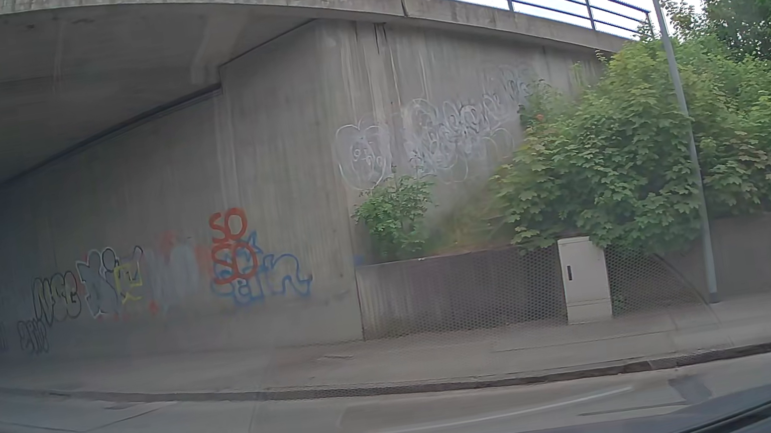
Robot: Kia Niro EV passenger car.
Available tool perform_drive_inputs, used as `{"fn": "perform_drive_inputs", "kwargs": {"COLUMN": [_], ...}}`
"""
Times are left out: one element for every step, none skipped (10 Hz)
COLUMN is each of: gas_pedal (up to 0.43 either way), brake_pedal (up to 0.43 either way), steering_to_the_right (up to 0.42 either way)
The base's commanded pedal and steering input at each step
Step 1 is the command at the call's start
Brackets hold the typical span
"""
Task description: Follow the waypoints while adhering to traffic rules and regulations
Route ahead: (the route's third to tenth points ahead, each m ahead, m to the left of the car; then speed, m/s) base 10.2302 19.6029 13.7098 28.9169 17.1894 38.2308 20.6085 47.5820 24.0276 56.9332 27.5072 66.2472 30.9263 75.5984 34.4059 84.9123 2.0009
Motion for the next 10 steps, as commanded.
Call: {"fn": "perform_drive_inputs", "kwargs": {"gas_pedal": [0.098, 0.098, 0.098, 0.098, 0.098, 0.098, 0.098, 0.11, 0.11, 0.11], "brake_pedal": [0.0, 0.0, 0.0, 0.0, 0.0, 0.0, 0.0, 0.0, 0.0, 0.0], "steering_to_the_right": [-0.552, -0.55, -0.548, -0.539, -0.526, -0.52, -0.519, -0.52, -0.52, -0.52]}}
